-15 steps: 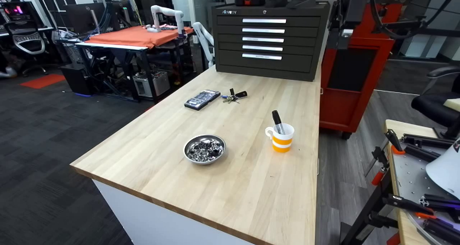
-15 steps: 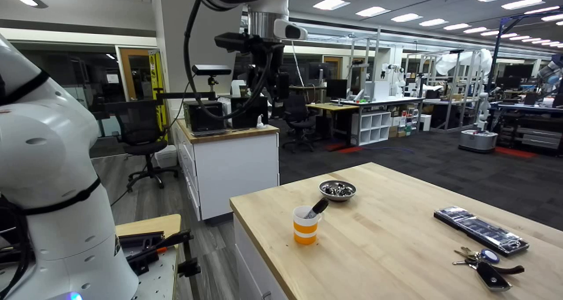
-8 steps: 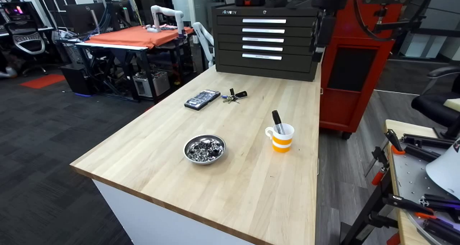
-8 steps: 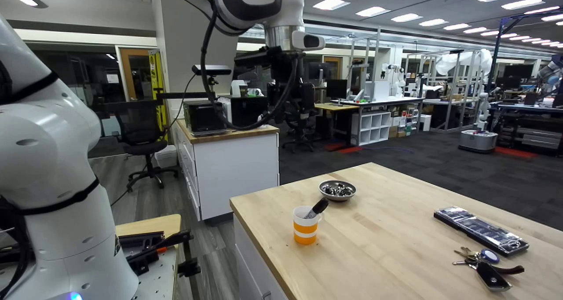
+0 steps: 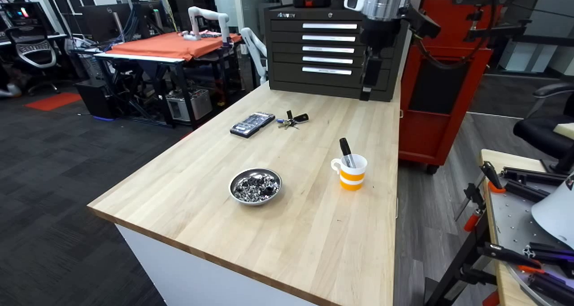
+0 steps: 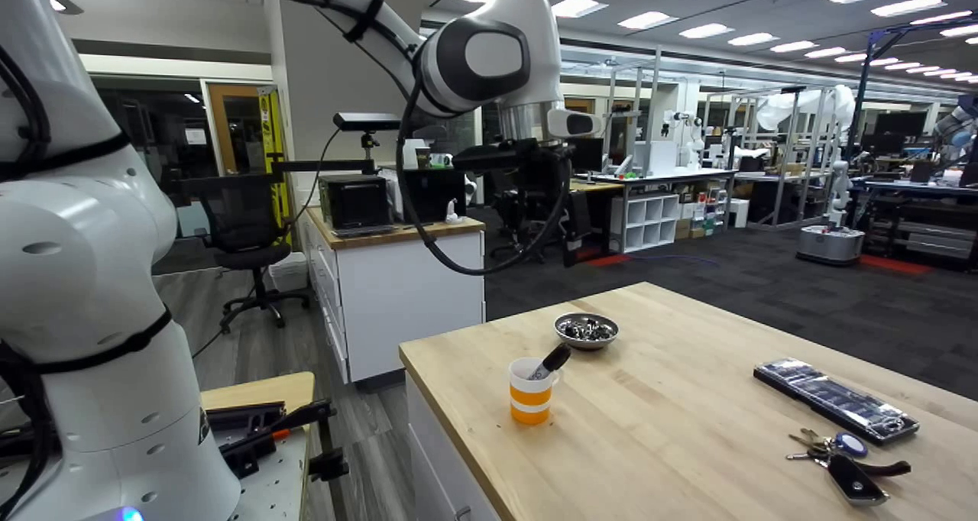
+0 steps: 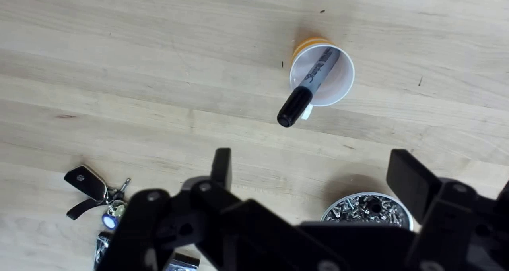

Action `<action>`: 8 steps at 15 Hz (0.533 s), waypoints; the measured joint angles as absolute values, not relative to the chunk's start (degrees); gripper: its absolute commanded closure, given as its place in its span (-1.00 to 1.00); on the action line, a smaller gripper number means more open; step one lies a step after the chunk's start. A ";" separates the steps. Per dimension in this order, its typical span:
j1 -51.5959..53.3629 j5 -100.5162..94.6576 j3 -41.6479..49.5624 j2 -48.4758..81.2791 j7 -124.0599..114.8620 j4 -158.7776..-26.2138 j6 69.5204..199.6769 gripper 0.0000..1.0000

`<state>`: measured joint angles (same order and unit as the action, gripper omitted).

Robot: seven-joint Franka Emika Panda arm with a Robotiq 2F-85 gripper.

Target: Remove the marker from the mug cup and place it on the table

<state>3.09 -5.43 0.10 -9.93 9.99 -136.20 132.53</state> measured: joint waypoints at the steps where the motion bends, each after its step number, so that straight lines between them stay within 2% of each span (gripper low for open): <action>1: 3.02 -5.63 0.10 -8.49 9.75 -135.59 133.15 -1.00; 8: 2.98 -5.70 0.09 -6.58 9.45 -134.06 133.46 -1.00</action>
<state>2.98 -5.70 0.09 -6.58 9.45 -134.06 133.46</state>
